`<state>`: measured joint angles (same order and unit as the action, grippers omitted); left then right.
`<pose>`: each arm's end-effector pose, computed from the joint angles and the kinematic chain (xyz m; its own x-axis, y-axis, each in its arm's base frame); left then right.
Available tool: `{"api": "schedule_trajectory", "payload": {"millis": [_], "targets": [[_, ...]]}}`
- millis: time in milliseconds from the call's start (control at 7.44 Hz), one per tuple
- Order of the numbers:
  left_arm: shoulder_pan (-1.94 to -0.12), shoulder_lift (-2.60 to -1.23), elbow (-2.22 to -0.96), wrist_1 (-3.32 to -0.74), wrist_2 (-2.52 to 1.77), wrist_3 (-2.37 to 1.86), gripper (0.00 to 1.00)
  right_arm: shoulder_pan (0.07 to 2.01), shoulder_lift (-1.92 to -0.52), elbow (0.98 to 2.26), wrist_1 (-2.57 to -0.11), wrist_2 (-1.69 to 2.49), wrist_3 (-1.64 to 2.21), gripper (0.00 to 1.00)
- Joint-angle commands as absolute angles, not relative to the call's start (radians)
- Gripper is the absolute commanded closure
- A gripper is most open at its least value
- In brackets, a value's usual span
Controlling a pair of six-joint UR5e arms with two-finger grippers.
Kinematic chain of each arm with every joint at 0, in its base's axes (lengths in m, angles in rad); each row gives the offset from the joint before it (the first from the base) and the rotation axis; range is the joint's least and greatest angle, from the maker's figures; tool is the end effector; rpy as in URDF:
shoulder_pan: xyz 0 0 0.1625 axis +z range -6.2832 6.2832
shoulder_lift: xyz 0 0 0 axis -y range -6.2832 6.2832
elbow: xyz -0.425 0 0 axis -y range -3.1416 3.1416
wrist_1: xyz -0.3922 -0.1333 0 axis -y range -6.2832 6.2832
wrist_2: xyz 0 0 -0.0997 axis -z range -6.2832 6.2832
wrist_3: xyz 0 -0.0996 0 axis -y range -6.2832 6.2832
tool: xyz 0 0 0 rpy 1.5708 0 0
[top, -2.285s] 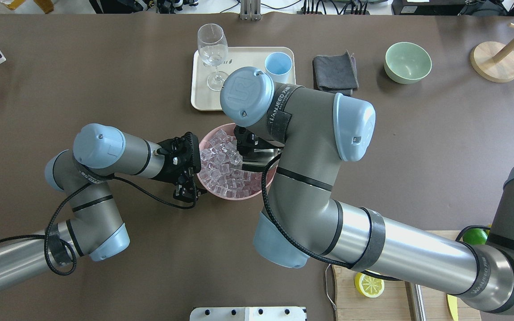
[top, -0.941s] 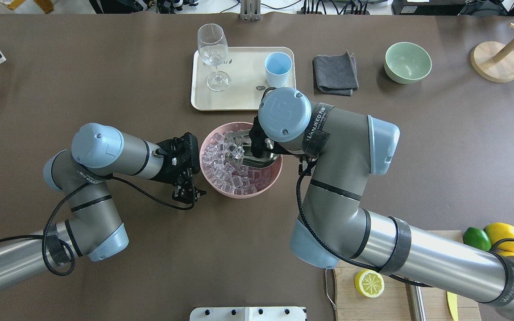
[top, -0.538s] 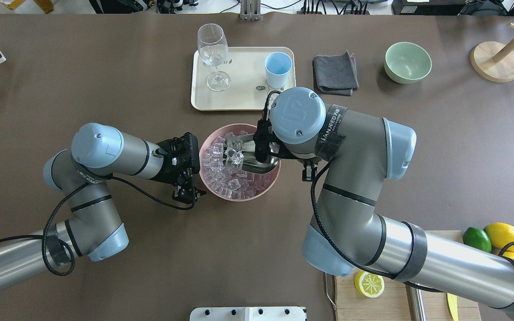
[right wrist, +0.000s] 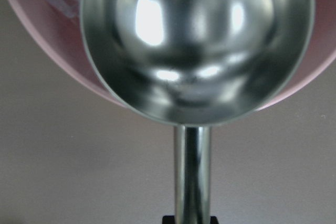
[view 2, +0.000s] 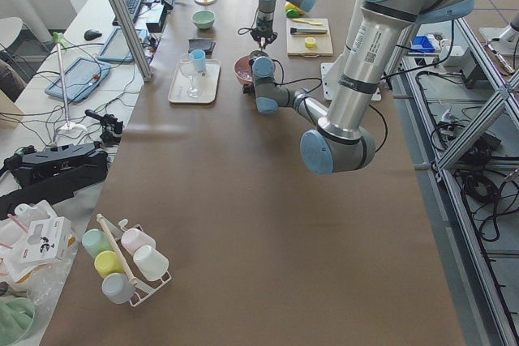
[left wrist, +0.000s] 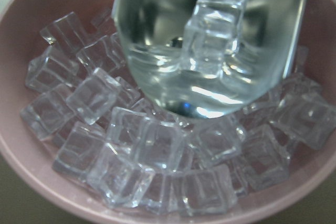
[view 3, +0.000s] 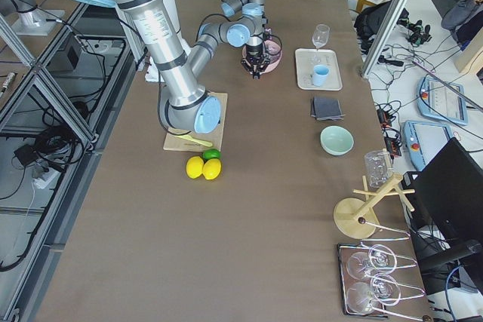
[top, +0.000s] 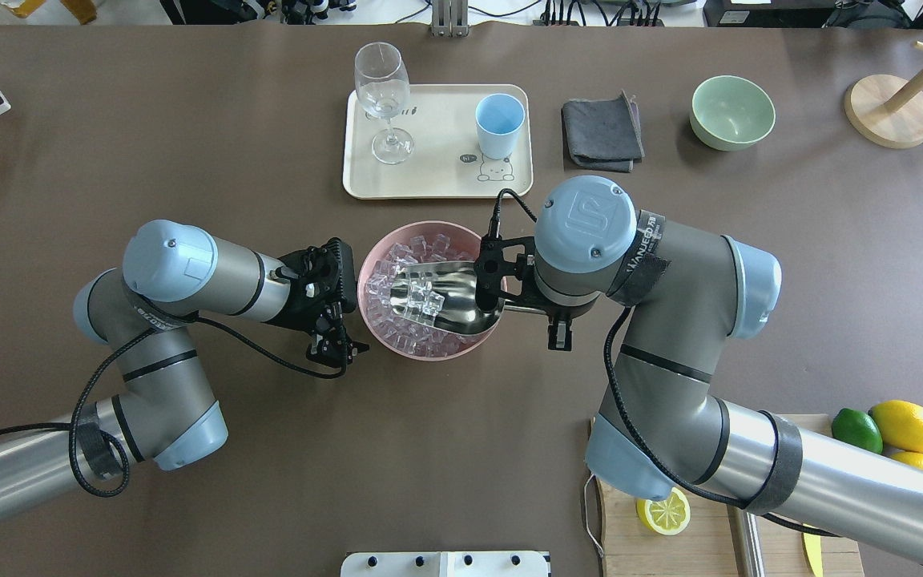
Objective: Put ice in cup with scoop
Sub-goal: 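Drag the scoop through the ice cubes to fill it, then lift the ice-filled scoop up out of the bowl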
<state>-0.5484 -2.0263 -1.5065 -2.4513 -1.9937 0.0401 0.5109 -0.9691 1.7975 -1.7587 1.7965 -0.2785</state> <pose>0.5199 -0.4259 0.3261 0.1305 0.9880 -0.0825 -0.2569 0.1141 0.9597 -0.5072 -0.4116 0.2421 0.1538 -0.9881 0.0082 0.7714 0.1252 0.6239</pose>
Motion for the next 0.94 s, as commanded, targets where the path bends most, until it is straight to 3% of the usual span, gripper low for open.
{"api": "schedule_trajectory", "payload": {"millis": [0,538,806], "targets": [[-0.552,-2.025,-1.508,-2.45,-2.003,0.04,0.02,0.512,-0.985,1.827,-1.723,1.876,-0.256,1.0],[-0.552,-2.025,-1.508,-2.45,-2.005,0.04,0.02,0.667,-1.066,1.884,-1.743,1.971,-0.268,1.0],[-0.554,-2.025,-1.508,-2.45,-2.005,0.04,0.02,0.8,-1.077,1.891,-1.869,2.035,-0.241,1.0]]}}
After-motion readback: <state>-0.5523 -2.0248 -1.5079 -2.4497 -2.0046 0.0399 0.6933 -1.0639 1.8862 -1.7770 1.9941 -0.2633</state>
